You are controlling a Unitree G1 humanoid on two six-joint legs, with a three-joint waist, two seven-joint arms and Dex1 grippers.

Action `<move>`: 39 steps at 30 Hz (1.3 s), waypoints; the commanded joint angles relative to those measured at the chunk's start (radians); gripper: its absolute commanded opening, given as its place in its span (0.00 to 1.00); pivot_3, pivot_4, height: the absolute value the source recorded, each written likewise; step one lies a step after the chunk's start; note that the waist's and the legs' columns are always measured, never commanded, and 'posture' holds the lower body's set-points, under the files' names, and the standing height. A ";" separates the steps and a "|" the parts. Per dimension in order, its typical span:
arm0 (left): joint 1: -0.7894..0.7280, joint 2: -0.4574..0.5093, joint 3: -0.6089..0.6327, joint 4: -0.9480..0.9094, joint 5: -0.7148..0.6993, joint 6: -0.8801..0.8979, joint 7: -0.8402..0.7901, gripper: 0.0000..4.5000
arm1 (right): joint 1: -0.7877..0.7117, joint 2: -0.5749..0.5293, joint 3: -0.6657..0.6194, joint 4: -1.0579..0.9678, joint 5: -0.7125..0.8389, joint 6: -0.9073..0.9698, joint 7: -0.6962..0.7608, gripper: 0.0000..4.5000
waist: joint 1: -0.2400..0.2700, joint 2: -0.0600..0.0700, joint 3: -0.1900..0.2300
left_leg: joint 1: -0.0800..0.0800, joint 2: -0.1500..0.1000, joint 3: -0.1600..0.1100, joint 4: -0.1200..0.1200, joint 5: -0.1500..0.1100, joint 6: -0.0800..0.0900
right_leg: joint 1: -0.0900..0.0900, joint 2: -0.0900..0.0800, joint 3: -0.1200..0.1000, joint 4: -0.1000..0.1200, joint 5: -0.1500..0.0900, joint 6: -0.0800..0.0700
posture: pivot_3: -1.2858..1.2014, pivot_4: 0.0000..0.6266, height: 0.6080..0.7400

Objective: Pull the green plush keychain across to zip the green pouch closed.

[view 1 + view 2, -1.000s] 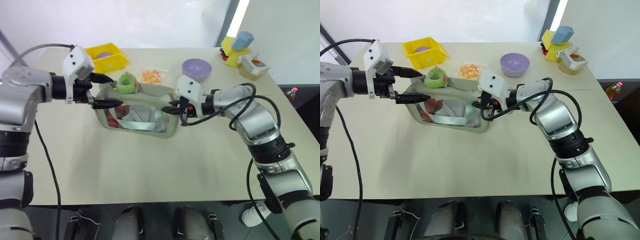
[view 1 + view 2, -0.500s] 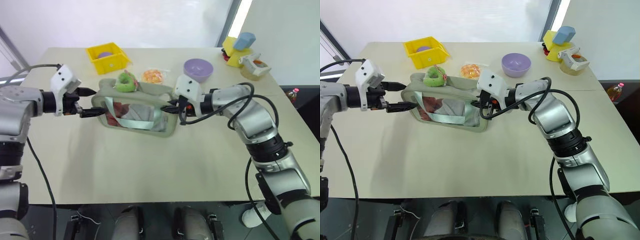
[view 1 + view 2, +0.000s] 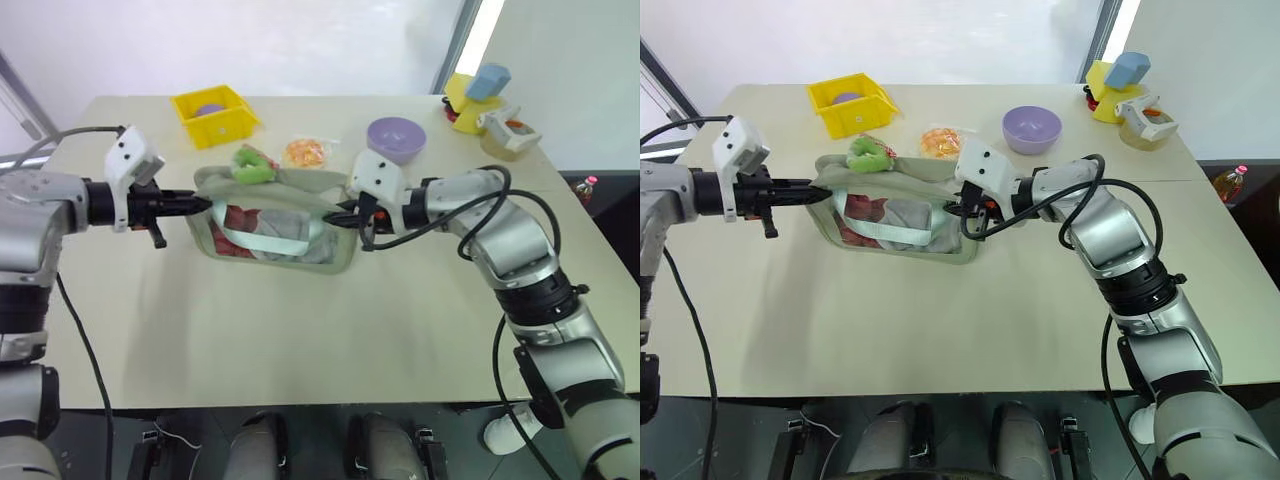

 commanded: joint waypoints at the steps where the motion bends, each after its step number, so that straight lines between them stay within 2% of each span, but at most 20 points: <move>1: 0.019 0.014 0.042 -0.056 -0.020 0.020 0.020 0.00 | -0.036 -0.066 -0.036 -0.035 -0.001 -0.029 0.046 0.48 | 0.000 0.000 0.000 | 0.000 0.000 0.000 0.000 0.000 0.000 | 0.000 0.000 0.000 0.000 0.000 0.000 | 0.52 0.24 1.00; 3: 0.033 0.015 0.047 -0.072 -0.025 0.025 0.027 0.00 | -0.062 -0.114 -0.039 -0.023 -0.004 -0.047 0.089 0.69 | 0.000 0.000 0.000 | 0.000 0.000 0.000 0.000 0.000 0.000 | 0.000 0.000 0.000 0.000 0.000 0.000 | 0.52 0.24 1.00; 5: 0.044 0.017 0.051 -0.084 -0.029 0.030 0.031 0.00 | -0.105 -0.139 -0.048 0.000 0.002 -0.058 0.119 0.69 | -0.001 0.000 0.000 | 0.000 0.000 0.000 0.000 0.000 0.000 | 0.000 0.000 0.000 0.000 0.000 0.000 | 0.52 0.24 1.00; 8: 0.050 0.020 0.055 -0.093 -0.033 0.037 0.035 0.00 | -0.178 -0.118 -0.060 0.039 0.012 -0.059 0.117 0.69 | -0.004 0.000 0.000 | 0.000 0.000 0.000 0.000 0.000 0.000 | 0.000 0.000 0.000 0.000 0.000 0.000 | 0.52 0.24 1.00; 14: 0.043 0.016 0.050 -0.106 -0.034 0.051 0.040 0.00 | -0.278 0.127 -0.052 0.106 0.021 -0.045 -0.008 0.69 | -0.005 0.000 0.000 | 0.000 0.000 0.000 0.000 0.000 0.000 | -0.001 0.000 0.000 0.001 0.000 0.000 | 0.52 0.24 1.00; 17: 0.040 0.017 0.049 -0.109 -0.034 0.055 0.040 0.00 | -0.288 0.199 -0.038 0.151 0.006 -0.063 -0.038 0.69 | 0.003 0.000 0.000 | 0.000 0.000 0.000 0.000 0.000 0.000 | 0.000 0.000 0.000 0.001 0.000 0.000 | 0.52 0.24 1.00; 24: 0.032 0.018 0.044 -0.108 -0.038 0.058 0.042 0.00 | -0.286 0.295 -0.006 0.220 -0.020 -0.117 -0.078 0.69 | -0.005 0.000 0.000 | 0.000 0.000 0.000 0.000 0.000 0.000 | 0.000 0.000 0.000 0.001 0.000 0.000 | 0.52 0.24 1.00; 33: 0.024 0.022 0.042 -0.100 -0.040 0.055 0.041 0.00 | -0.292 0.342 -0.004 0.261 -0.036 -0.143 -0.083 0.69 | -0.006 0.000 0.000 | 0.000 0.000 0.000 0.000 0.000 0.000 | 0.000 0.000 0.000 0.001 0.000 0.000 | 0.52 0.24 1.00; 36: 0.021 0.019 0.039 -0.097 -0.039 0.054 0.041 0.00 | -0.295 0.345 -0.005 0.278 -0.045 -0.154 -0.082 0.51 | -0.005 0.000 0.000 | 0.000 0.000 0.000 0.000 0.000 0.000 | 0.000 0.000 0.000 0.001 0.000 0.000 | 0.52 0.24 1.00; 39: 0.017 0.016 0.036 -0.092 -0.038 0.051 0.040 0.00 | -0.289 0.336 -0.001 0.290 -0.057 -0.169 -0.077 0.19 | -0.005 0.000 0.000 | 0.000 0.000 0.000 0.000 0.000 0.000 | 0.000 0.000 0.000 0.001 0.000 0.000 | 0.52 0.24 1.00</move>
